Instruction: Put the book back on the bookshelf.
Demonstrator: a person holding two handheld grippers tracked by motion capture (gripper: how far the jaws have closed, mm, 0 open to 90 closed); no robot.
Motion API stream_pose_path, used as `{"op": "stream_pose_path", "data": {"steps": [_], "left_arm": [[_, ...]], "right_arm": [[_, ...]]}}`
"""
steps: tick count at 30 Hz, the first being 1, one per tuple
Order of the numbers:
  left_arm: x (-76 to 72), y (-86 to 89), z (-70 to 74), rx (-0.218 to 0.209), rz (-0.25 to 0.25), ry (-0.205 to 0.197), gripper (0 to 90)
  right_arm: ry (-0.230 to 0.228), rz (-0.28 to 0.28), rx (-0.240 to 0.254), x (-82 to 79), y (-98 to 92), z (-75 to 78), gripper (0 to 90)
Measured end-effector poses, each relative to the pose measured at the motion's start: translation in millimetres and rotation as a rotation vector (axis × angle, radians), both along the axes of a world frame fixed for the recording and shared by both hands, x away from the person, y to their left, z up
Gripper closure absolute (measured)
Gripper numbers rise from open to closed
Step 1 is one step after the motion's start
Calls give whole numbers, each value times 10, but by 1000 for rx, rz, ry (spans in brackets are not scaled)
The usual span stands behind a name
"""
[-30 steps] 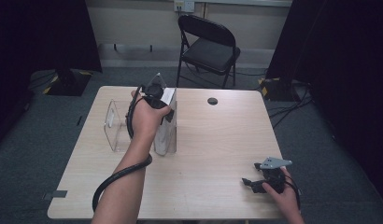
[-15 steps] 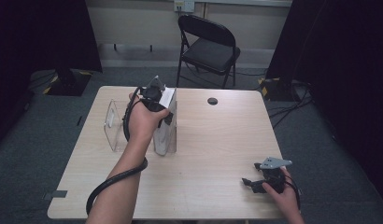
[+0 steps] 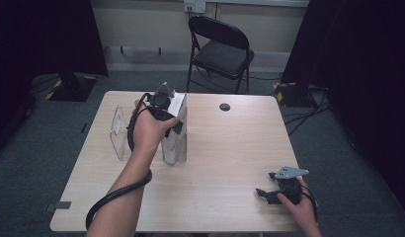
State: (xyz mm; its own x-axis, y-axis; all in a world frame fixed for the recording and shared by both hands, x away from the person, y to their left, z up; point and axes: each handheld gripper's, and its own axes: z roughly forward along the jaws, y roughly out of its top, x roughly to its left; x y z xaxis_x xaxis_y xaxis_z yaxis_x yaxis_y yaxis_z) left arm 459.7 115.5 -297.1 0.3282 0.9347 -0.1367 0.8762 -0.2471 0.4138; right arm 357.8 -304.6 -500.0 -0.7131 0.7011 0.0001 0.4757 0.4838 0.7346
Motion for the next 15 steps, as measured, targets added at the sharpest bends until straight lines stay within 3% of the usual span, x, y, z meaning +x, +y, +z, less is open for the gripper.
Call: {"op": "stream_pose_path", "data": {"steps": [11,15], "left_arm": [[-62,53,-58,5,-32,-24,264],[-86,80,-81,-9,-21,-20,265]], "right_arm": [[0,0,1,0,0,0,135],[0,0,0,0,0,0,135]]}}
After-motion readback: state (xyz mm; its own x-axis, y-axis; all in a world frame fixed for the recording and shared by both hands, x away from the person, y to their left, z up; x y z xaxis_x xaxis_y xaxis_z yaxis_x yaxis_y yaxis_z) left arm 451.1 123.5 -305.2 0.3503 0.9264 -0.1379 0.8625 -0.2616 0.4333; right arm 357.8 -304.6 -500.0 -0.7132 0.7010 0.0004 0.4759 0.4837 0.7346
